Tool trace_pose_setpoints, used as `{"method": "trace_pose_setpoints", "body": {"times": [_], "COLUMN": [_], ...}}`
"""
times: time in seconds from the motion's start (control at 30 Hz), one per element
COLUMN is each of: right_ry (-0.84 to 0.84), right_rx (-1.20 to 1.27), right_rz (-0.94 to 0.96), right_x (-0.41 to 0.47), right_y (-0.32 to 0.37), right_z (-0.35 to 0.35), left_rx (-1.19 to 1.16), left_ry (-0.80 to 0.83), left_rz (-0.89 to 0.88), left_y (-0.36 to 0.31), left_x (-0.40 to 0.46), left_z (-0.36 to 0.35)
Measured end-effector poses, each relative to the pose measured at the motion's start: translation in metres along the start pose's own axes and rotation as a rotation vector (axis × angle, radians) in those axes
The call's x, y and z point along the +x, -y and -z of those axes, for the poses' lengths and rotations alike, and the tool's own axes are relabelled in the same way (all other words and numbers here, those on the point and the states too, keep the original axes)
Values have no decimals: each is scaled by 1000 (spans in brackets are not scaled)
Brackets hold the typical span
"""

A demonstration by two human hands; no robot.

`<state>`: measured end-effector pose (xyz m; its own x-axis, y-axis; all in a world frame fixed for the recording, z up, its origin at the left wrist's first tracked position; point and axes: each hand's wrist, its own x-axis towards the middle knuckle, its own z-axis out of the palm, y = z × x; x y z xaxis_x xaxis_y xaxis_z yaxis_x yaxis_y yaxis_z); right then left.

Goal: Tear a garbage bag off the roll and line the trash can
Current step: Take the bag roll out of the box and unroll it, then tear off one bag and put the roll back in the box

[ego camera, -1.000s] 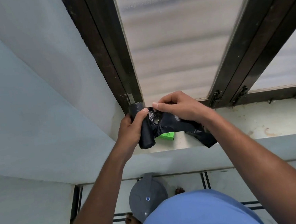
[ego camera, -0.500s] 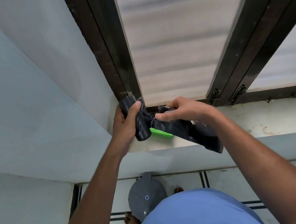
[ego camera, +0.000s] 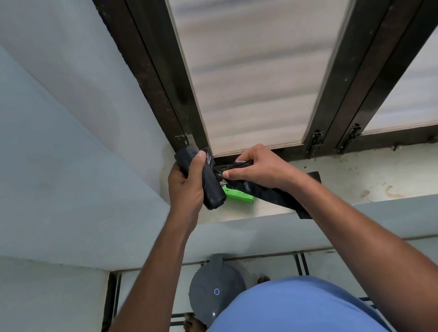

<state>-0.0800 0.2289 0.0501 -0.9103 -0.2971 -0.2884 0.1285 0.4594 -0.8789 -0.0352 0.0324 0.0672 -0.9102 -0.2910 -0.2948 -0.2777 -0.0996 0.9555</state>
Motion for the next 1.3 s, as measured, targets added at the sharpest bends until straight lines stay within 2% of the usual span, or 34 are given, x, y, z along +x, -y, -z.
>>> {"method": "trace_pose_setpoints", "body": {"times": [0.3,0.43,0.6,0.77,0.93,1.07,1.13,1.2,1.3], "right_ry": [-94,-246,-300,-389,-386,-579,-624,-511,-174], "right_rx": [-169,-382,-133,55,-7,-43,-132,-340,-687], "right_rz": [20,-28,-76,-11,-19,-52,-26,-30,-147], "right_x": [7,13,13,19,12,-1,-12,-20,-23], "right_y": [-1,-17,-56,-39,-35,-48,-60,-77,-105], "right_z": [-23,-29,-11,10,31,42,44,42,37], "left_rx": [75,39,106,100,110,95,106,115,121], "left_ry": [-35,6,97,105,124,150,148,148,167], "left_rz": [-17,-1,-31,73,176,200,214,225,221], "left_y": [-1,-3,-9,7,31,43,48,52,56], "left_x": [0,-4,3,7,8,7,8,8,8], "left_z": [4,5,9,3,-4,-13,-16,-19,-25]}}
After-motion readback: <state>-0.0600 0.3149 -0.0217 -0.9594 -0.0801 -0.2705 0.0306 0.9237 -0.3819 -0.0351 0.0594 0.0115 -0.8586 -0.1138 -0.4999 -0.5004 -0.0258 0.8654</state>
